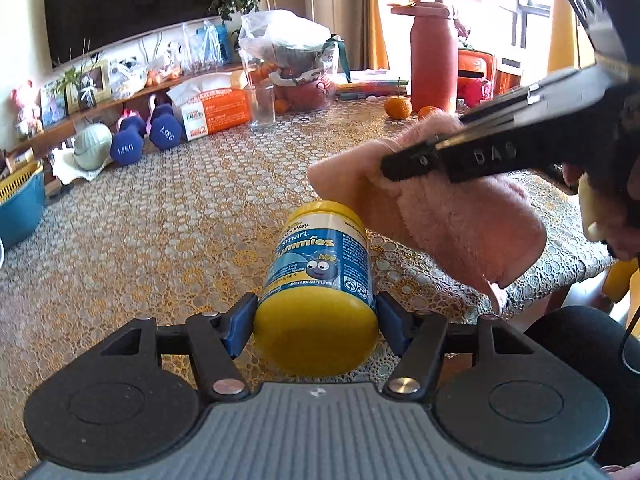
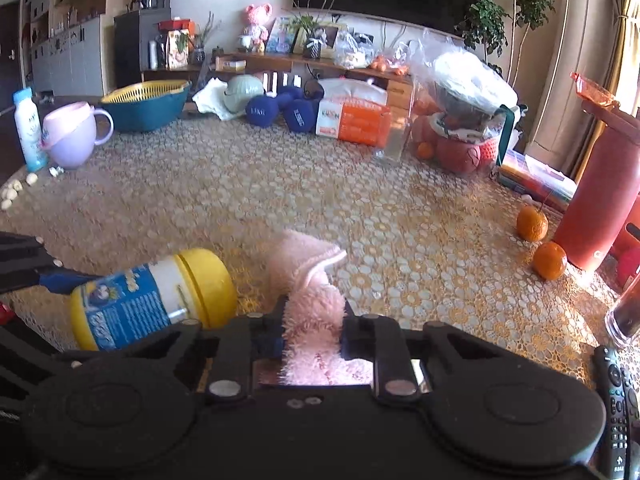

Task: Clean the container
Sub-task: 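Wipe the bottle with the towel while the left gripper turns the bottle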

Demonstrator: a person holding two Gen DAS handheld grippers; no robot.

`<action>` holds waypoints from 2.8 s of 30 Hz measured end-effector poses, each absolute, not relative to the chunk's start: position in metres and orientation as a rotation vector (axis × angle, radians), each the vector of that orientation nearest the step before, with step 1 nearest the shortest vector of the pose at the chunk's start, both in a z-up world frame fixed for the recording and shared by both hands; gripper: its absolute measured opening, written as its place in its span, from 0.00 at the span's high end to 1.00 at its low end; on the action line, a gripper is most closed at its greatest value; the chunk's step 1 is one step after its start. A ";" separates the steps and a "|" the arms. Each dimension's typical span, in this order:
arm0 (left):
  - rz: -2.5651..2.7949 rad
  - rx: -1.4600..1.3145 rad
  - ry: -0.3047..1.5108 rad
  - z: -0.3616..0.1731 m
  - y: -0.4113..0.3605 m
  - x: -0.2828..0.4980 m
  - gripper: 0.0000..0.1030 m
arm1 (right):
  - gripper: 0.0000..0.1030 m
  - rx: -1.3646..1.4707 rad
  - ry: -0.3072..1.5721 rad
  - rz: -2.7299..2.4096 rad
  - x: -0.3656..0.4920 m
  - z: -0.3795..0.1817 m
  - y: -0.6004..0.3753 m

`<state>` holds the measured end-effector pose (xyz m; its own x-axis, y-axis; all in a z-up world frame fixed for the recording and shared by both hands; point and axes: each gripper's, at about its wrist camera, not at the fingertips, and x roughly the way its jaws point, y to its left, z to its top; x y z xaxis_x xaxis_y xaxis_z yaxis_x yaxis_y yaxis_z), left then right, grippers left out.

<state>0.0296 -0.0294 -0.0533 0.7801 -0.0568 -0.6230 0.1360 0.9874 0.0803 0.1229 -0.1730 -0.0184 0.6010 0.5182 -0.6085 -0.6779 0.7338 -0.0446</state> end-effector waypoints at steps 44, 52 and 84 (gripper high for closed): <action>-0.124 0.209 0.596 -0.050 -0.038 0.034 0.39 | 0.80 -0.230 0.606 0.964 0.122 0.009 -0.163; -0.115 0.100 0.631 -0.046 -0.026 0.036 0.39 | 0.80 -0.310 0.636 0.915 0.116 -0.008 -0.150; -0.152 0.007 0.706 -0.055 0.000 0.026 0.38 | 0.81 -0.248 0.631 0.802 0.140 -0.027 -0.156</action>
